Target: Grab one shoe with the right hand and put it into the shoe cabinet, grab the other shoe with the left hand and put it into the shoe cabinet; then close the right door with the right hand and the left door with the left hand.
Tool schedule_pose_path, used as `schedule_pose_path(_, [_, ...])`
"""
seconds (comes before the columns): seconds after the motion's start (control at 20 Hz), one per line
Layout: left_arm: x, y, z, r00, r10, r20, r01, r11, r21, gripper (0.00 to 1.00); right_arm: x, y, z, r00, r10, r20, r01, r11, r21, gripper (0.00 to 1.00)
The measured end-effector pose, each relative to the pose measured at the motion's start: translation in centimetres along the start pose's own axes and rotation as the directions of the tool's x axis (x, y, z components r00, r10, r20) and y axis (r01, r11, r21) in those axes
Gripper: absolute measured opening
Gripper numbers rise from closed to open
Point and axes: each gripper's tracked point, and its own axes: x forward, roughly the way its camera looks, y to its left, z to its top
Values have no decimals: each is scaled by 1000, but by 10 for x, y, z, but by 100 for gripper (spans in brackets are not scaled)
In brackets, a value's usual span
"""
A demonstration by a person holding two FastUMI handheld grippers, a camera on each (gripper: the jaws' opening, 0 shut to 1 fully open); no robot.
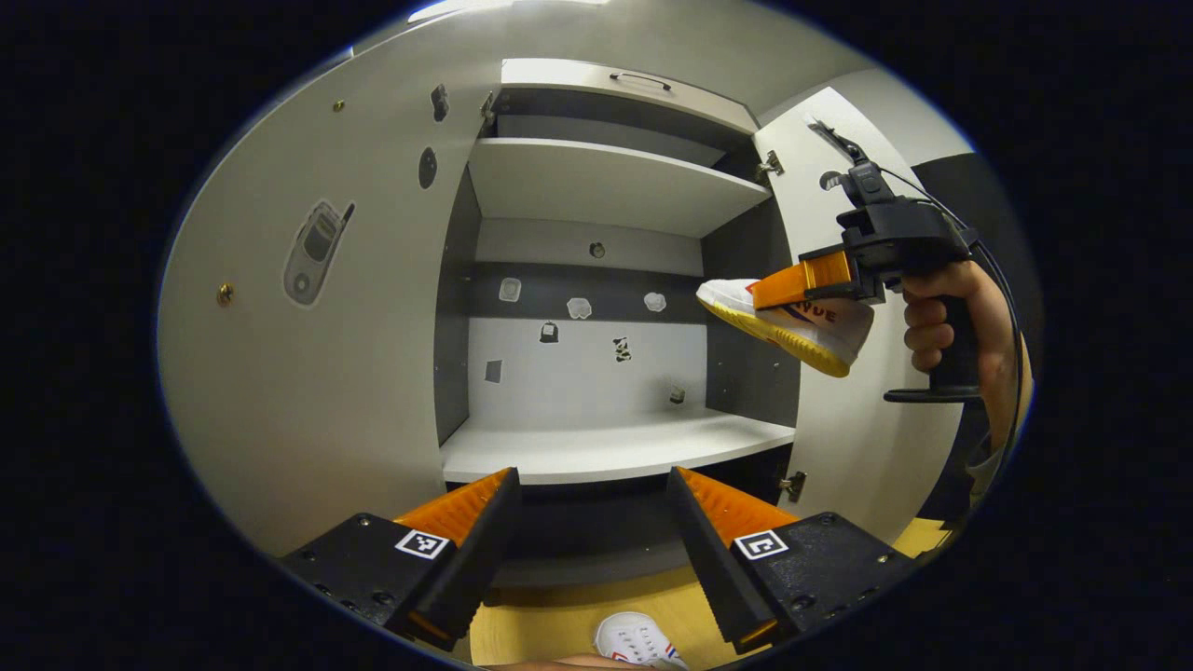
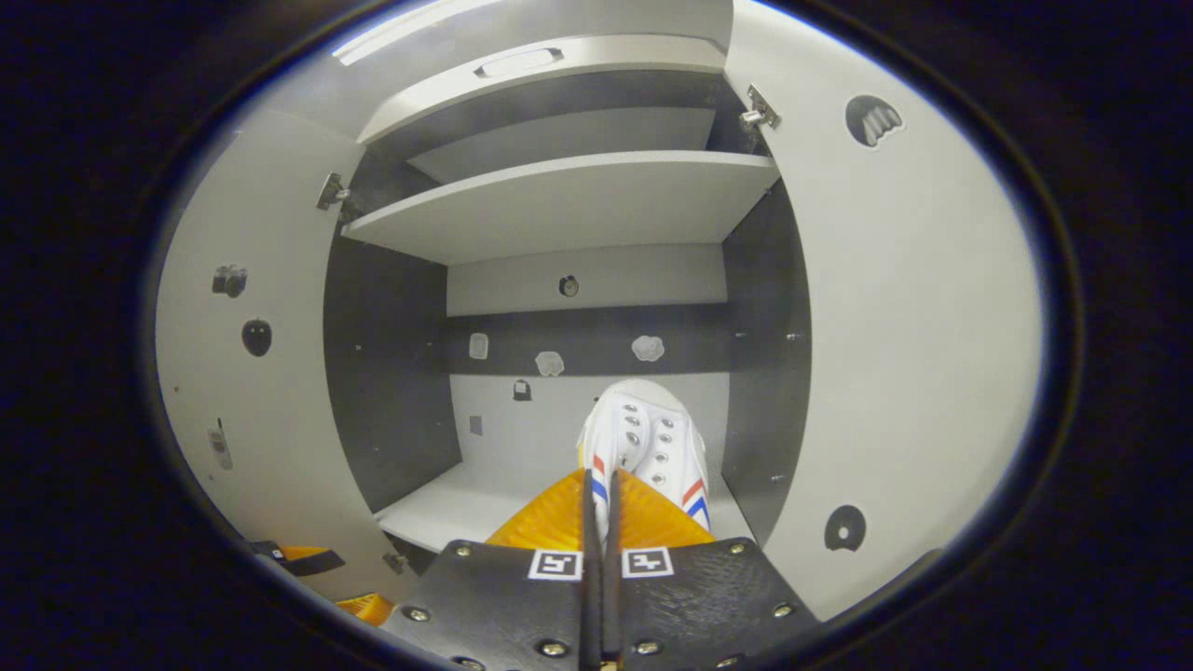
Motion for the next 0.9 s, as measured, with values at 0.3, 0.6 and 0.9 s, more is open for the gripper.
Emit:
schedule_pose_path(0.3, [10,6,-7,999,-18,-39,15,998,-54,93,69,-18,-38,995,-65,-71,61,997,-46,1])
schedule_pose_path(0.6, [12,5,-5,1000,-14,-22,13,998,-62,94,122,-32,-83,987,-71,-145,74,997,17,1])
schedule_pose_path(0.9, [18,0,-10,999,-27,-25,25,997,-76,94,164,-43,-109,982,-92,-166,87,995,-38,1])
